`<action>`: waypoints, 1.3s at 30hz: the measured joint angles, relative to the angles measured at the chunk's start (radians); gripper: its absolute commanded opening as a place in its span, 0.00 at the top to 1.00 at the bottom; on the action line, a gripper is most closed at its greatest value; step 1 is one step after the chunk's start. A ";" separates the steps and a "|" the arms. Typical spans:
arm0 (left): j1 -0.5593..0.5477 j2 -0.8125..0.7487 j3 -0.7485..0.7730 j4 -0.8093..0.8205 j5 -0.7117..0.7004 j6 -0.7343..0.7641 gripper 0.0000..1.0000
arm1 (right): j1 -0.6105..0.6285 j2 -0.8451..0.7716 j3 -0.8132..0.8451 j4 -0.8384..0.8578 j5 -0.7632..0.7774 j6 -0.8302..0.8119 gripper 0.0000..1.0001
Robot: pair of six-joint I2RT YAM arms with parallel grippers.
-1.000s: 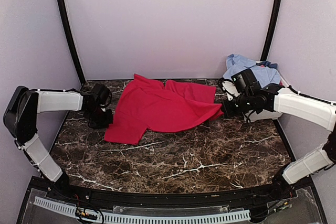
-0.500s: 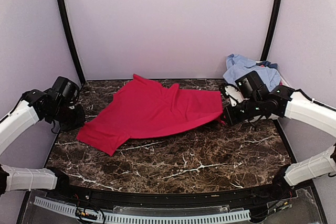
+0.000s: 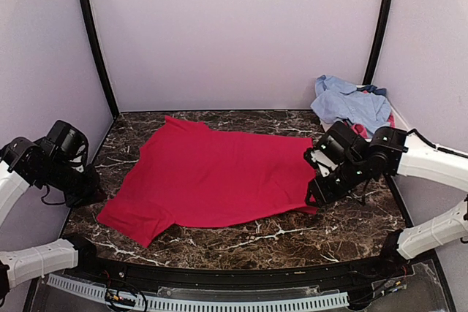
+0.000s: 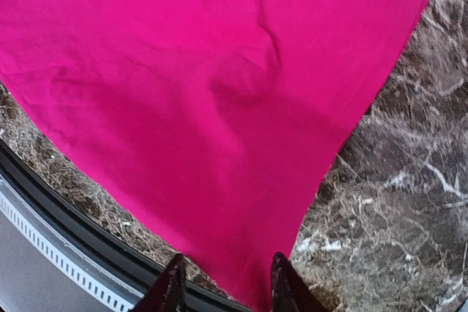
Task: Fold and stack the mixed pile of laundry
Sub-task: Flatten out the crumpled T-shirt at the center of the board, then pick up the flattened T-shirt from the center of the board.
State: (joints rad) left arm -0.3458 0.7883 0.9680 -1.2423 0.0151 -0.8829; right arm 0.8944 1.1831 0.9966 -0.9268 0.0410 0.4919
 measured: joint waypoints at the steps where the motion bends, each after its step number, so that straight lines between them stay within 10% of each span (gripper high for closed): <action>1: 0.000 -0.009 0.000 -0.016 0.019 -0.005 0.72 | 0.004 0.000 0.003 -0.019 0.000 0.016 0.34; 2: 0.000 -0.017 -0.001 -0.030 0.036 -0.010 0.53 | 0.011 0.001 0.007 -0.045 0.000 0.018 0.30; 6: 0.000 -0.043 0.003 -0.084 0.051 -0.019 0.39 | 0.069 -0.007 0.039 -0.134 -0.004 0.058 0.12; 15: 0.000 0.074 0.101 -0.040 -0.017 0.032 0.36 | 0.033 -0.116 0.099 -0.150 0.030 0.037 0.03; 28: 0.035 0.801 0.463 0.529 -0.031 0.349 0.29 | -0.306 0.416 0.233 0.273 -0.074 -0.244 0.04; 39: 0.133 1.151 0.581 0.681 0.039 0.456 0.33 | -0.391 0.718 0.407 0.392 -0.121 -0.332 0.05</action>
State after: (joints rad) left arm -0.2131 1.9388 1.5490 -0.5617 0.0536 -0.4267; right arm 0.5030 1.9015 1.4040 -0.5346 -0.0795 0.1604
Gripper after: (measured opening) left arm 0.684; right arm 0.951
